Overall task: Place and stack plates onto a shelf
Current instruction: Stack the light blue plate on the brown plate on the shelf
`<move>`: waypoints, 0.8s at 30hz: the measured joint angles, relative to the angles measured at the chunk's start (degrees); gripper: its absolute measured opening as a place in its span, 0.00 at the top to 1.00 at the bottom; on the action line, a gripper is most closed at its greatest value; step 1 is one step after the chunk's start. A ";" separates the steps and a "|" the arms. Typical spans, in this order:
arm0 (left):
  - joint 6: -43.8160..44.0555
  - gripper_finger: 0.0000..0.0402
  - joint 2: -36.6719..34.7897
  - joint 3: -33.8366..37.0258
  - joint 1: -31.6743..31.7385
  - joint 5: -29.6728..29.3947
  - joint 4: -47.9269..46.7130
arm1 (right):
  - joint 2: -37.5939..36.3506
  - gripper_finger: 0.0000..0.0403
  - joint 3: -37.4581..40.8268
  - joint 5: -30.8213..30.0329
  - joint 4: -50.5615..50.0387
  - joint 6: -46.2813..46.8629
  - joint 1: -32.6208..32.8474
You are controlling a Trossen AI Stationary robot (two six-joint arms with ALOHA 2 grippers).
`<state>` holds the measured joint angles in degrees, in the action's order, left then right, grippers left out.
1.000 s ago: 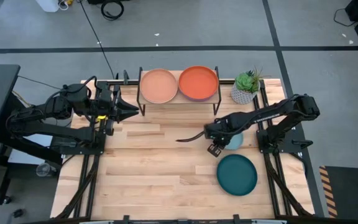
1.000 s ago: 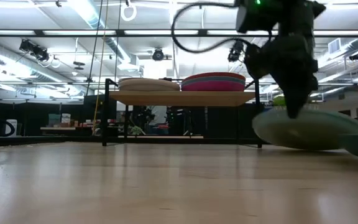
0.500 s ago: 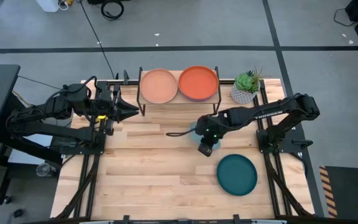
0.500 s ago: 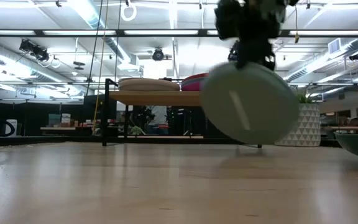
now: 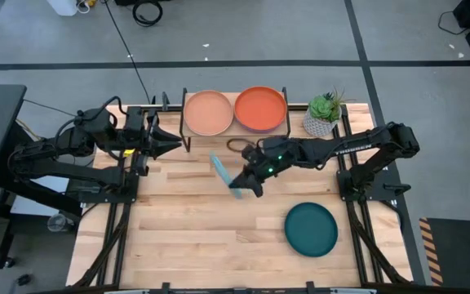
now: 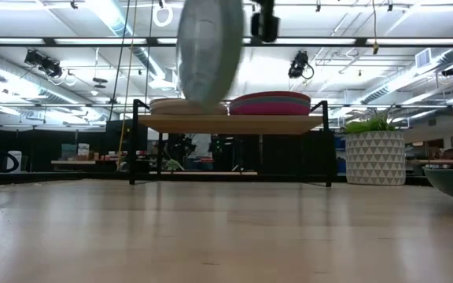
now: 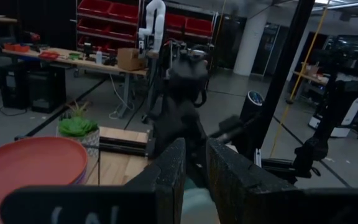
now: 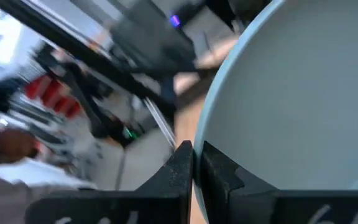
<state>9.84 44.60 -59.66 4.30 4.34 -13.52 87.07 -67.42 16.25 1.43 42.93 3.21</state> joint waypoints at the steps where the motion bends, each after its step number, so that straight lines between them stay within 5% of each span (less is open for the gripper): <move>1: 0.01 0.82 -0.08 0.00 0.00 0.01 0.01 | 0.00 0.93 0.00 0.00 2.20 0.36 -0.30; 12: 1.07 0.82 -3.12 0.00 -0.03 1.96 2.23 | 0.00 0.93 -0.23 0.39 30.21 3.60 -5.78; 19: 0.89 0.82 -3.89 0.00 0.00 1.80 2.36 | 0.02 0.93 -7.90 1.88 28.71 -2.64 -8.92; 24: 0.86 0.82 -3.74 0.00 0.00 1.29 1.96 | 0.02 0.93 -17.48 1.61 16.29 -11.51 -11.34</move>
<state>10.70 40.86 -59.66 4.29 5.63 -11.56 87.09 -84.90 17.86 17.72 31.42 -8.12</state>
